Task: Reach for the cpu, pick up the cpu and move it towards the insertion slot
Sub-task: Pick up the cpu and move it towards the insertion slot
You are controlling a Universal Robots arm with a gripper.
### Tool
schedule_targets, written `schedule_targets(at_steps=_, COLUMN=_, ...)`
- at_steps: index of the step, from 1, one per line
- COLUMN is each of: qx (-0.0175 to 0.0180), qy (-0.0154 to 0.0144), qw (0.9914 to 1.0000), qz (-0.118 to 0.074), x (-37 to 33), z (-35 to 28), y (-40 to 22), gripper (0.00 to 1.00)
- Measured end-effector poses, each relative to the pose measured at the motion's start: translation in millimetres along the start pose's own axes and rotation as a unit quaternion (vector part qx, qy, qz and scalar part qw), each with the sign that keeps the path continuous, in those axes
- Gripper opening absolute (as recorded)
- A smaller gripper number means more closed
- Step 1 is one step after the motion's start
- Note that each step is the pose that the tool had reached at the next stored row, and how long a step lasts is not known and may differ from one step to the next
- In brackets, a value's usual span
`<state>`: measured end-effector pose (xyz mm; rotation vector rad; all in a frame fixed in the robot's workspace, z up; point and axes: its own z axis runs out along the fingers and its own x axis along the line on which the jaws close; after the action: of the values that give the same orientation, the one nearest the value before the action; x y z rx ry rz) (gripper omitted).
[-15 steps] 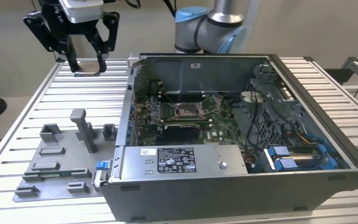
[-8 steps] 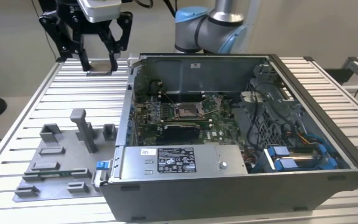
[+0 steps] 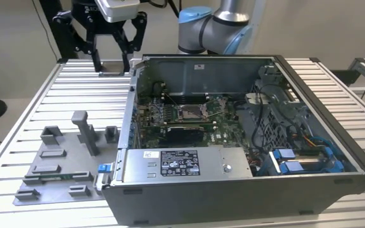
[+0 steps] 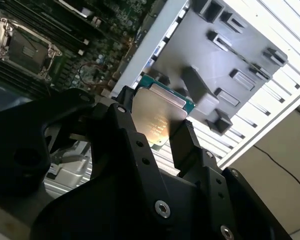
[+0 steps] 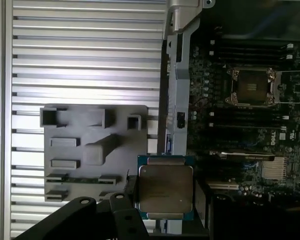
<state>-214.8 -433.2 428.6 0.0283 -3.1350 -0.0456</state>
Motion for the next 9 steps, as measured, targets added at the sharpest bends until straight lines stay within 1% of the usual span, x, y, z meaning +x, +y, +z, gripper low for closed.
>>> schedule_targets(at_steps=9, qx=0.0, qy=0.0, qw=1.0, qz=0.0, x=-14.6, z=0.0, y=3.4, gripper=0.0)
